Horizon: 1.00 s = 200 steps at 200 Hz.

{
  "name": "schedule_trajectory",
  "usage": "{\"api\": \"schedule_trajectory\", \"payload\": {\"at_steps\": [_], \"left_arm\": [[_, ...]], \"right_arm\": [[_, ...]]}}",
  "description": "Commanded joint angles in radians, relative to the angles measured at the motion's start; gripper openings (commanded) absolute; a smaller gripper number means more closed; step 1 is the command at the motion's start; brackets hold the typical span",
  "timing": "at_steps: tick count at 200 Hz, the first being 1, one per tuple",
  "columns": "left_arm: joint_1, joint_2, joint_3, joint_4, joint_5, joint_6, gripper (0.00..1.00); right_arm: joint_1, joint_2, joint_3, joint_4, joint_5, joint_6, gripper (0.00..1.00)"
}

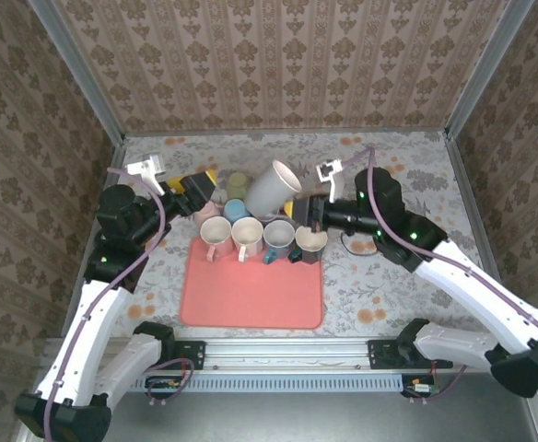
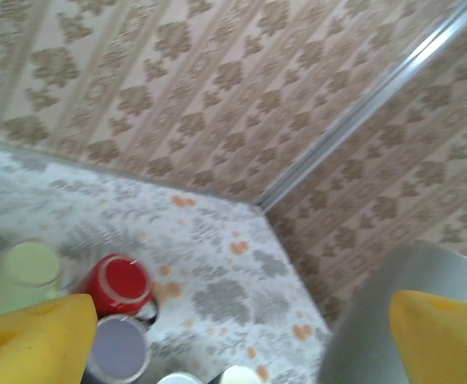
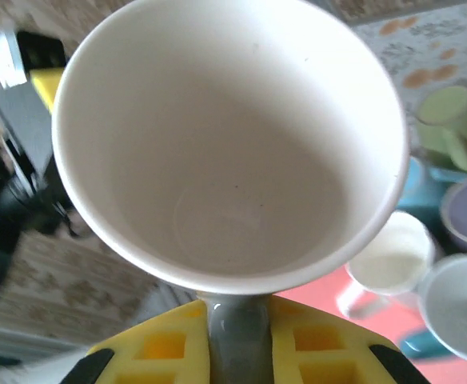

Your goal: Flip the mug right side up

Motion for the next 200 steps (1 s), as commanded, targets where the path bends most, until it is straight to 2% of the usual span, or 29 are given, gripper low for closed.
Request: {"api": "schedule_trajectory", "payload": {"at_steps": [1,29,44,67,117,164,200], "left_arm": [[0.005,-0.007,0.062,-0.22,-0.079,0.173,0.94],[0.005,0.003,0.075,-0.235,-0.071,0.235,0.94],[0.005,0.012,0.085,-0.25,-0.076,0.269,0.94],[0.005,0.02,0.08,-0.237,-0.069,0.296,0.94],[0.006,0.024,0.04,-0.2,-0.047,0.301,0.93],[0.008,0.037,0.011,-0.171,-0.044,0.292,0.93],[0.012,0.054,0.008,-0.156,-0.027,0.275,0.93]], "right_arm": [[0.07,-0.078,-0.025,-0.237,0.181,-0.259,0.0],[0.251,-0.107,-0.082,-0.368,0.384,-0.352,0.0],[0.354,-0.088,-0.112,-0.426,0.551,-0.366,0.0],[0.42,-0.09,-0.204,-0.411,0.673,-0.342,0.0],[0.45,-0.218,-0.461,-0.166,0.684,-0.457,0.0],[0.448,-0.156,-0.489,-0.121,0.697,-0.479,0.0],[0.395,-0.114,-0.478,-0.108,0.676,-0.464,0.0]]}}
